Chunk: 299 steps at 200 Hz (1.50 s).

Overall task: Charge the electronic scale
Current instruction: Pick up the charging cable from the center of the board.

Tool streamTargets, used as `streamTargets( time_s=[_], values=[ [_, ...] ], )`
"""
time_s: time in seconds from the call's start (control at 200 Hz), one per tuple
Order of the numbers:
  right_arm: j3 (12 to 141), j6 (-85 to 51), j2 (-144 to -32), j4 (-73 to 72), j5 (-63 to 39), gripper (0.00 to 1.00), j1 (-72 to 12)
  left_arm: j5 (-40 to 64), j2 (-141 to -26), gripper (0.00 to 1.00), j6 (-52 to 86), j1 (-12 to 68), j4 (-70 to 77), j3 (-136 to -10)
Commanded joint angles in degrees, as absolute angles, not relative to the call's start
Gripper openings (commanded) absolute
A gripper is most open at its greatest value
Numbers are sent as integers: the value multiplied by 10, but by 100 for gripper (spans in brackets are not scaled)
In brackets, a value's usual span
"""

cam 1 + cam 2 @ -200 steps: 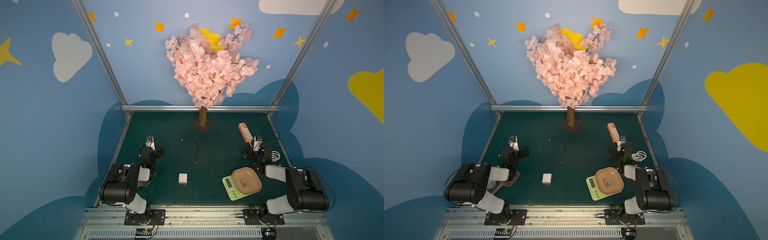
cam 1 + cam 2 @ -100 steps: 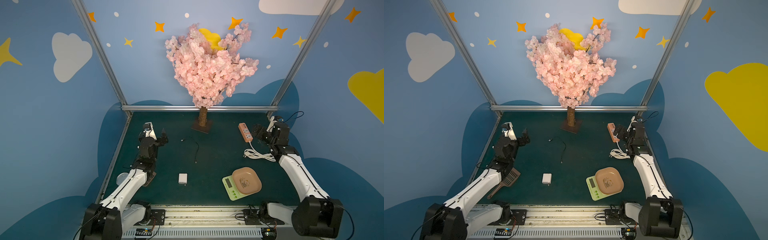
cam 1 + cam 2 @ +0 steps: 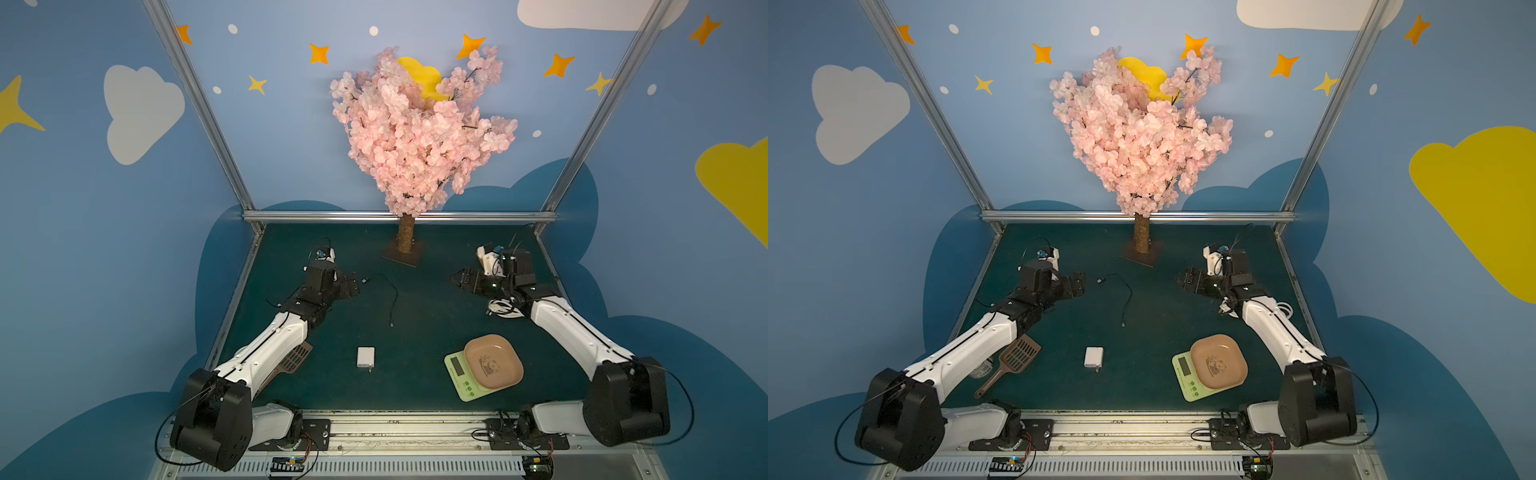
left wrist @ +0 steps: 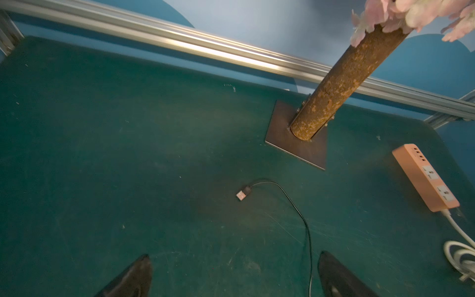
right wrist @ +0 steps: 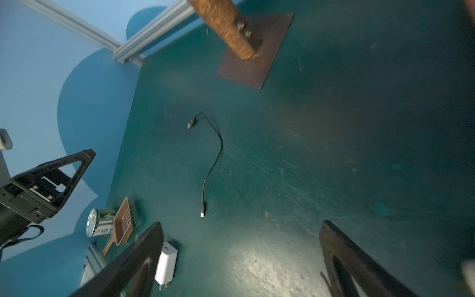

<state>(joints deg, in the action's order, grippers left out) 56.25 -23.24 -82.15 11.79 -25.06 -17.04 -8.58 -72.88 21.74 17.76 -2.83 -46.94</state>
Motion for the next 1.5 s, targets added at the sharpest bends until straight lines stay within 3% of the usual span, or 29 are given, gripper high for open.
streamTargets(
  time_s=[0.0, 0.26, 0.611, 0.791, 1.181, 1.492],
  values=[
    [618, -182, -892, 85, -248, 94, -226, -30, -709, 100, 232, 168, -49, -478],
    [781, -86, -1093, 116, -163, 93, -330, 8, -665, 100, 225, 158, -68, -460],
    [1013, -35, -1294, 210, -98, 82, -369, 21, -628, 100, 227, 156, -83, -444],
    [1094, -12, -1352, 241, -88, 79, -374, 27, -630, 100, 230, 156, -87, -445],
    [1216, 6, -1430, 289, -84, 60, -385, 35, -632, 100, 242, 157, -88, -445],
    [1258, 7, -1456, 322, -91, 40, -390, 33, -626, 100, 245, 156, -95, -442]
  ],
)
